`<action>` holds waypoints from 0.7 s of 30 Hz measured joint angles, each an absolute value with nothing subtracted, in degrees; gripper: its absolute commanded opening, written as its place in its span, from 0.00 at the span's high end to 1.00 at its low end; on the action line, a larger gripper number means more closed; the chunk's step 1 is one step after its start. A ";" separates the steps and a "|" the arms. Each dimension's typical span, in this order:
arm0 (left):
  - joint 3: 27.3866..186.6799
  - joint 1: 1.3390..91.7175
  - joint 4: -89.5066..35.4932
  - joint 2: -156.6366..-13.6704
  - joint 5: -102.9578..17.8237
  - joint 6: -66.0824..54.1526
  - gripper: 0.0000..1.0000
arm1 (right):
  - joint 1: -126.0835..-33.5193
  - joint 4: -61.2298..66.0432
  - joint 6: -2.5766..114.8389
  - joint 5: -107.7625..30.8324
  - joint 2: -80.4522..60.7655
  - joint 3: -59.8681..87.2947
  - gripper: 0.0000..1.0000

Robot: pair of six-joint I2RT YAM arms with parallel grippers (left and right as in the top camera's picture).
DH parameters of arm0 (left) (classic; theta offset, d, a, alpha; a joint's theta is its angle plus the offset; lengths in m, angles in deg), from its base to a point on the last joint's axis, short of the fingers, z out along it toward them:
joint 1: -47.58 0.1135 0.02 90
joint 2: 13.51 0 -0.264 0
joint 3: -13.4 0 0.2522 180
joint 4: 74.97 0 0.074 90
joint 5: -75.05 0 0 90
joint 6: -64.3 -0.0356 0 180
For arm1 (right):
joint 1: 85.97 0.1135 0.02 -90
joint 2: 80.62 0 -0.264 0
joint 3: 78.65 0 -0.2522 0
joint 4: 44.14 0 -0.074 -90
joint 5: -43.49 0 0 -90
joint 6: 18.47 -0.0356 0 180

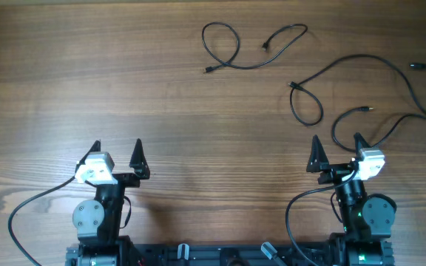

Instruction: Untangle cables

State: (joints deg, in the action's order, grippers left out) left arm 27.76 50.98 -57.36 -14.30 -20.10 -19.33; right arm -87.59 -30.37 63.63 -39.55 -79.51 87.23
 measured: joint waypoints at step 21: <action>27.76 50.98 -57.38 -14.30 -20.10 -19.33 0.00 | -87.59 -30.37 63.63 -39.55 -79.51 87.23 0.01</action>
